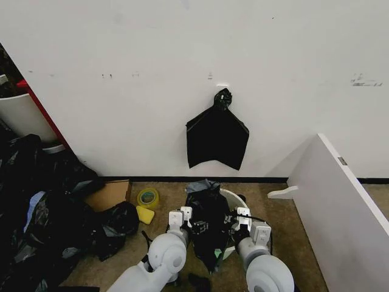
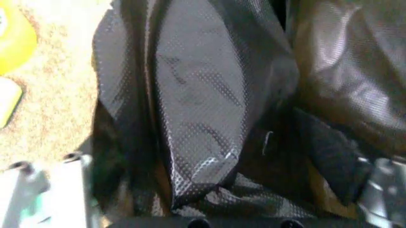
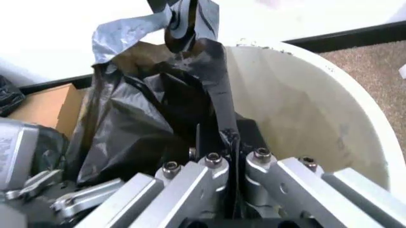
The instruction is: Place the garbage bag over the trash bin.
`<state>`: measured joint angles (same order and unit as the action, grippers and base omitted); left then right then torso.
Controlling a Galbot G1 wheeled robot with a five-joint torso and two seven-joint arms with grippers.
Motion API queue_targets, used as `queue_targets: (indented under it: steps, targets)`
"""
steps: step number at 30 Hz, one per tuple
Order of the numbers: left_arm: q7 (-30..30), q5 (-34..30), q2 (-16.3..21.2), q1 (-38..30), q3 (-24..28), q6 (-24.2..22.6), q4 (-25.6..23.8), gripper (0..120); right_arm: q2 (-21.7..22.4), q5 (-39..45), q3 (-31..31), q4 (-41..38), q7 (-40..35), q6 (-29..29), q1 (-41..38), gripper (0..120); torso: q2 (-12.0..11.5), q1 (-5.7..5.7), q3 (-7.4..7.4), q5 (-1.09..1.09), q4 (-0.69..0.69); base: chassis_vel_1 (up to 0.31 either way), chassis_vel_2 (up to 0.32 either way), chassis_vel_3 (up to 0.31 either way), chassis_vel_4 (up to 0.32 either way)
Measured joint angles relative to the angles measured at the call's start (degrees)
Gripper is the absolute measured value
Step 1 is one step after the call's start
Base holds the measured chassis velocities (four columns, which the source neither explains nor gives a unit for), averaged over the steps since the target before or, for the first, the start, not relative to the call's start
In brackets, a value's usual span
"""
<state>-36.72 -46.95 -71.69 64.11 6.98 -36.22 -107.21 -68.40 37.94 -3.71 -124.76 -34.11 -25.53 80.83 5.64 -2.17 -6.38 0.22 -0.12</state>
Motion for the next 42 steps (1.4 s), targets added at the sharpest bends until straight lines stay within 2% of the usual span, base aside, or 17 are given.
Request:
queue_targets:
  steps: [5,9,11,13,17,18,22,26,29,31,35,42]
  targets:
    - [0.49,0.64,-0.3,0.14,-0.54,-0.44,1.22,65,0.04,-0.53,0.04,0.11,0.26,0.21,-0.05,0,0.0,0.0,0.0,-0.01,0.0,0.0,0.0,0.0,0.0]
    - [-0.23,-0.59,0.25,0.64,-1.49,-1.62,0.48,48,0.12,-2.46,0.07,0.86,0.99,1.61,0.13,0,0.0,0.0,-0.01,-0.02,-0.01,0.0,0.0,0.0,0.0]
    - [-0.31,-0.89,0.4,0.78,-1.83,-1.66,0.29,45,0.13,-2.88,0.07,1.0,1.13,2.0,0.13,0,0.0,0.0,-0.01,-0.02,0.0,0.0,0.0,0.0,0.0]
    - [-0.36,-1.94,0.67,1.13,-2.9,-1.66,-0.3,35,0.19,-4.08,0.01,1.4,1.61,3.16,0.14,0,0.0,0.0,-0.01,-0.02,0.0,0.0,0.0,0.0,0.0]
    - [-0.37,-4.62,1.28,1.91,-5.18,-1.65,-1.57,19,0.12,-7.22,-0.13,2.3,3.64,7.54,0.4,0,-0.02,-0.01,-0.02,-0.04,-0.02,0.0,0.0,0.0,0.0]
    - [-0.37,-4.62,1.28,1.91,-5.18,-1.65,-1.57,19,0.12,-7.22,-0.13,2.3,3.64,7.54,0.4,0,-0.02,-0.01,-0.02,-0.04,-0.02,0.0,0.0,0.0,0.0]
    - [0.91,-5.27,2.31,2.82,-8.0,-0.34,-3.33,3,-0.26,-9.1,-0.23,2.67,6.45,14.43,1.19,0,-0.02,-0.01,-0.02,-0.03,-0.01,0.0,0.0,0.0,0.0]
    - [2.2,-5.25,3.35,3.69,-10.49,-0.13,-5.53,1,-0.41,-8.85,-1.08,2.8,9.29,19.1,1.39,0,-0.02,-0.01,-0.02,-0.04,-0.01,0.0,0.0,0.0,0.0]
    - [4.36,-3.69,5.82,5.11,-12.43,-0.05,-8.82,1,-1.08,-7.79,-3.7,4.14,12.51,24.23,-0.07,0,-0.02,-0.01,-0.02,-0.02,0.0,0.0,0.0,0.0,0.0]
    - [5.09,-3.25,6.46,5.59,-12.68,-0.08,-9.49,1,-1.16,-7.32,-4.28,4.37,12.64,24.49,-0.42,0,-0.02,-0.01,-0.02,-0.02,0.0,0.0,0.0,0.0,0.0]
    - [11.2,-2.54,9.6,8.94,-13.85,-2.53,-14.38,1,-1.29,-1.78,-6.97,5.35,11.44,23.13,-1.5,0,-0.02,-0.01,-0.01,-0.02,0.0,0.0,0.0,0.0,0.0]
    - [18.1,-3.59,11.64,11.61,-16.02,-6.13,-20.38,1,-1.26,4.67,-10.4,7.87,10.31,21.77,-0.92,0,-0.02,-0.01,-0.01,-0.02,0.01,0.0,0.0,0.0,0.0]
